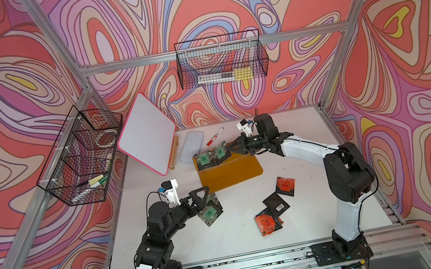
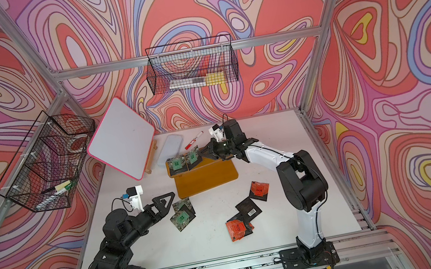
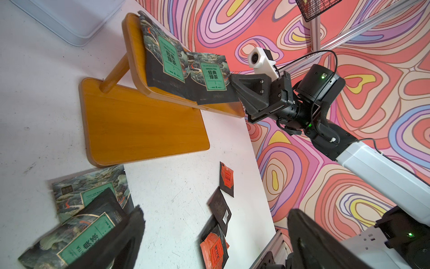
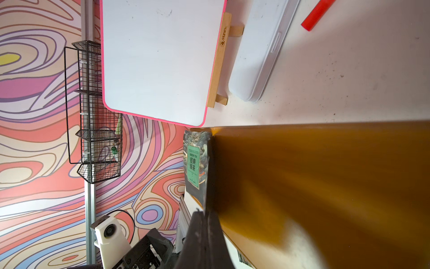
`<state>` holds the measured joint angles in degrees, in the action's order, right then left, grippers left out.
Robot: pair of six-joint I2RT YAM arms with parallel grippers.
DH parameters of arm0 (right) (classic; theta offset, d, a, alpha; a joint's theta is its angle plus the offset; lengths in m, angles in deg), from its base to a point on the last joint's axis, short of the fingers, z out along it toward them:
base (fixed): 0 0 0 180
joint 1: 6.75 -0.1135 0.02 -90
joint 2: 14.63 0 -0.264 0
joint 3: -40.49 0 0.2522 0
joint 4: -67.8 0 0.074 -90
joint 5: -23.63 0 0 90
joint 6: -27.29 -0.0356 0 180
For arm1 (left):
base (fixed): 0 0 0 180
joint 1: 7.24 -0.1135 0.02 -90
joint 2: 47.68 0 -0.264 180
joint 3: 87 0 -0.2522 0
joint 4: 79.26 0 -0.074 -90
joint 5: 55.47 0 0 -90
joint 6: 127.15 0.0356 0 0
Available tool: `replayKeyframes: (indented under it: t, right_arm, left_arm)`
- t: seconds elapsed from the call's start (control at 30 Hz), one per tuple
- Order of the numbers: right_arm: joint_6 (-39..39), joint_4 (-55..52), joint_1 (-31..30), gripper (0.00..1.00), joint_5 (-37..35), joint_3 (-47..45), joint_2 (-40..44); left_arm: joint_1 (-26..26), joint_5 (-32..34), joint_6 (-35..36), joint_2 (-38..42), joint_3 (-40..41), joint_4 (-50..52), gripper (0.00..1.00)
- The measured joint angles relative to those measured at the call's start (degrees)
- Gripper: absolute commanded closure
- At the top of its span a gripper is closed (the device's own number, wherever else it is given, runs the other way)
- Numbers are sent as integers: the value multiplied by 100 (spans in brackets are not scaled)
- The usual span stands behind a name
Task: Place the tea bags on the shelf by color
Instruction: Place the tea bag on the shelf.
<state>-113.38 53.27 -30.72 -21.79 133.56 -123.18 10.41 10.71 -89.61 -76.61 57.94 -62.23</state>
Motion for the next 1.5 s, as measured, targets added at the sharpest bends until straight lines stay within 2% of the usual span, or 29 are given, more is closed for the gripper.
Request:
replayKeyframes:
  t: [0.1,0.3,0.8,1.17,1.5]
  right_arm:
    - [2,-7,0,100,0,9,0]
    - [15,-22,2,90,-13,52,0]
    - [273,-560,2,80,-177,332,0]
    - [769,-1419,2,77,-417,778,-2]
    - [962,-1720,2,77,-564,798,-7]
  left_arm:
    - [0,2,0,0,2,26,1]
    - [0,2,0,0,4,26,1]
    - [0,17,0,44,4,44,1]
    - [0,26,0,44,4,44,1]
    - [0,46,2,44,4,55,1]
